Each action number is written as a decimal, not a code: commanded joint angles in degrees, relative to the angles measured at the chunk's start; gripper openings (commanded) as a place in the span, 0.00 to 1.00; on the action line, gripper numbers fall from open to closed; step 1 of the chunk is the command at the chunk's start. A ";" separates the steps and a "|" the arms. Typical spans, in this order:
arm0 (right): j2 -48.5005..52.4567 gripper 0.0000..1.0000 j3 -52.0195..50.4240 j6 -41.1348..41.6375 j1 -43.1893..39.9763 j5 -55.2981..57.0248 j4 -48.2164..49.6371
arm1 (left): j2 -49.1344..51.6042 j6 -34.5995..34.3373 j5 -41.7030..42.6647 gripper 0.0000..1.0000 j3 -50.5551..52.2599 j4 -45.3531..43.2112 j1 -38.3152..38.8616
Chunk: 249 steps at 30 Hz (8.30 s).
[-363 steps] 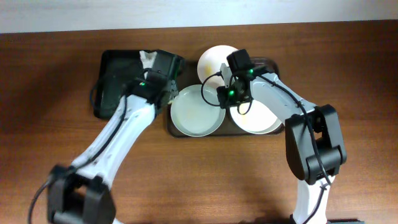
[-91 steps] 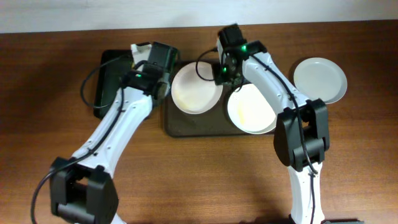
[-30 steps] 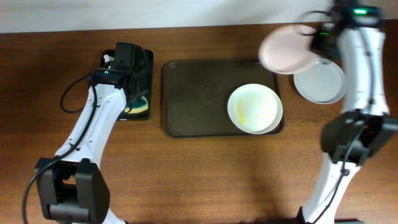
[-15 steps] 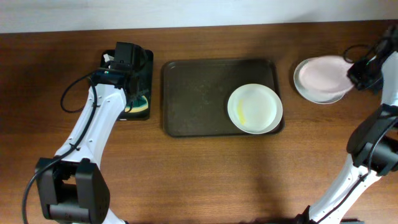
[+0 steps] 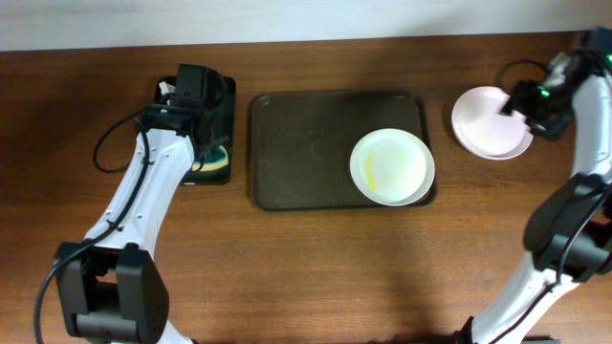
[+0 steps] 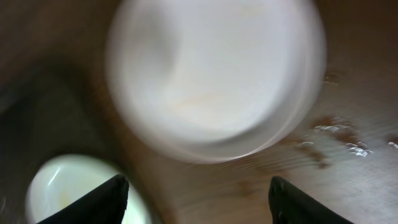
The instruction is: Clean dirty plates on tray and stack at the side
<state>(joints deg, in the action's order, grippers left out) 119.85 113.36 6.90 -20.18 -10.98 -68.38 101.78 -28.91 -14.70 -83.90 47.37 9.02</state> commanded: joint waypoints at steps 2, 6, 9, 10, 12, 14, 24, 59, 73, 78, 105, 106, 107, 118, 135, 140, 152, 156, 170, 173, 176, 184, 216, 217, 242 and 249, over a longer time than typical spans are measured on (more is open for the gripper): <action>-0.85 0.73 -1.84 -8.96 12.79 6.62 -1.51 | -0.11 0.70 0.63 0.00 0.39 -0.20 -0.28; -0.72 0.67 -7.15 -8.02 19.37 10.91 2.56 | -0.11 0.74 0.61 0.00 0.39 -0.15 -0.31; -0.52 0.57 -11.50 -12.24 22.18 14.21 8.63 | -0.11 0.72 0.61 0.00 0.42 -0.15 -0.31; -0.50 0.56 -13.57 -15.91 22.91 13.66 11.21 | -0.11 0.72 0.61 0.00 0.39 -0.15 -0.31; -0.48 0.56 -16.96 -22.01 23.63 12.26 14.80 | -0.11 0.72 0.61 0.00 0.42 -0.15 -0.28; -0.48 0.57 -20.50 -24.28 23.93 12.31 18.16 | -0.11 0.72 0.59 0.00 0.42 -0.17 -0.31; -0.48 0.45 -27.65 -24.22 23.93 10.97 22.91 | -0.11 0.72 0.59 0.00 0.39 -0.44 -0.31; 4.15 0.35 -19.47 -20.33 24.92 11.61 12.24 | -0.11 0.72 0.61 0.00 0.39 -0.39 -0.31; 4.22 0.35 -20.61 -14.88 26.45 11.08 8.37 | -0.11 0.74 3.19 0.00 0.39 -0.39 -0.28; 4.24 0.24 -23.74 -9.16 26.45 11.02 13.55 | -0.11 0.76 6.19 0.00 0.39 -0.39 -0.28; 4.24 0.04 -23.87 0.07 31.98 -6.43 22.23 | 5.38 -0.22 20.06 0.00 0.39 -12.83 12.52; 4.24 0.04 -23.87 0.09 32.37 -6.43 22.34 | 6.64 -0.20 21.49 0.00 0.39 -13.86 13.09; 4.24 0.04 -23.87 0.09 32.79 -6.43 22.40 | 8.28 -0.17 23.45 0.00 0.39 -15.34 13.86; 4.24 0.04 -23.87 1.14 34.42 -6.40 23.65 | 16.09 -5.73 24.74 0.00 0.39 -22.27 18.53; 4.24 0.04 -23.87 2.62 34.40 -6.36 23.67 | 20.52 -1.49 -9.27 0.00 0.28 -16.79 18.58; 4.24 0.04 -23.87 2.62 34.42 -6.14 23.67 | 17.46 1.81 -18.47 0.00 0.00 -15.72 18.56; 4.24 0.04 -23.87 3.10 34.42 -4.90 23.67 | 6.38 1.77 11.89 0.00 -0.02 -17.38 18.58; 4.24 0.04 -23.87 4.04 34.40 -4.90 23.76 | 8.76 1.55 20.35 0.00 0.02 -17.79 18.64; 4.24 0.04 -23.85 4.15 34.29 -4.87 23.87 | 17.27 1.42 12.70 0.00 0.11 -14.29 19.69; 4.24 0.04 -23.85 4.15 34.29 -4.87 23.85 | 18.25 1.64 5.95 0.00 0.72 -11.69 19.69; 4.24 0.04 -23.85 4.15 34.29 -4.90 23.87 | 20.52 1.77 1.99 0.00 0.72 -9.66 19.69; 4.24 0.04 -23.85 4.13 34.03 -4.90 23.61 | 20.26 1.81 -20.74 0.00 -0.24 -7.37 18.62; -0.87 0.04 8.96 -21.11 56.83 80.70 9.07 | 4.39 1.81 5.07 0.00 -4.33 2.01 -0.92; -0.87 0.04 8.96 -22.93 58.29 83.80 10.49 | 4.39 1.81 5.07 0.00 -4.33 2.23 -0.94; -0.57 0.04 8.87 -13.20 38.03 8.57 6.32 | 4.39 1.84 5.03 0.00 -4.33 3.41 -0.94; -0.44 0.04 8.68 -5.86 13.84 -16.90 2.93 | 4.39 1.79 4.85 0.00 -4.33 3.72 -0.94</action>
<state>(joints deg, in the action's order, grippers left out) 120.95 121.19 -4.43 0.97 -11.22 -63.99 106.56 -27.83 -9.82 -87.92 51.05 8.27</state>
